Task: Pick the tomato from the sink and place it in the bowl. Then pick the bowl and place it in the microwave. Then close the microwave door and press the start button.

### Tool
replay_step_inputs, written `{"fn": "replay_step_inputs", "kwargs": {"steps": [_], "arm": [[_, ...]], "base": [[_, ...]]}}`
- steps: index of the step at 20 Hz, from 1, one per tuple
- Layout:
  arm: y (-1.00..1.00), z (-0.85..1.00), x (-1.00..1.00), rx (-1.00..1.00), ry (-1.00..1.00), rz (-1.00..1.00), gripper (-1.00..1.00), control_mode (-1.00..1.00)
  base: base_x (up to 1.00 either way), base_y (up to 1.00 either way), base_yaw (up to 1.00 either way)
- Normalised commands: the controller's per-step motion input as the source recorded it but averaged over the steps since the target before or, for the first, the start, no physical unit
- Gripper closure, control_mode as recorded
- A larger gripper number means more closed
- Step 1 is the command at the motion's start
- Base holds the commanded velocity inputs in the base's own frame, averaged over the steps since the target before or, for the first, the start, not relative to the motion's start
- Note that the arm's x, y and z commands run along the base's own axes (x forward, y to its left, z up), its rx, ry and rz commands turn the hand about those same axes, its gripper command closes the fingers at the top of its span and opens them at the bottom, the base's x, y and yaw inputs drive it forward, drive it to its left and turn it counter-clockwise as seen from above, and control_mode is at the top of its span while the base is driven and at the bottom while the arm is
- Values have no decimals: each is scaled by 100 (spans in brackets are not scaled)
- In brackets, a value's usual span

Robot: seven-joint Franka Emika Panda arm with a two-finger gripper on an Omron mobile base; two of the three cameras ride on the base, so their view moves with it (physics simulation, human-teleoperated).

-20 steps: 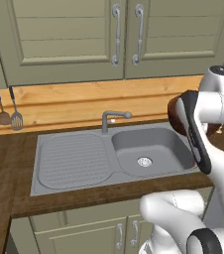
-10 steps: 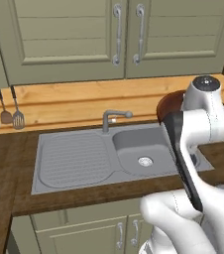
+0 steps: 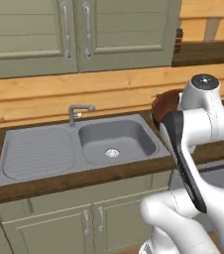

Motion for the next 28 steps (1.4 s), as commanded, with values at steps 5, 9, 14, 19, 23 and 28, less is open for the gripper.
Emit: {"fn": "replay_step_inputs", "kwargs": {"steps": [5,9,14,19,23,28], "arm": [[0,0,0,0,0,0,100,100],[0,0,0,0,0,0,100,100],[0,0,0,0,0,0,100,100],[0,0,0,0,0,0,100,100],[0,0,0,0,0,0,100,100],[0,0,0,0,0,0,100,100]], "base": [[0,-30,-93],[0,-12,-98],[0,-44,-90],[0,-41,-90],[0,-28,-90],[0,-25,-90]]}}
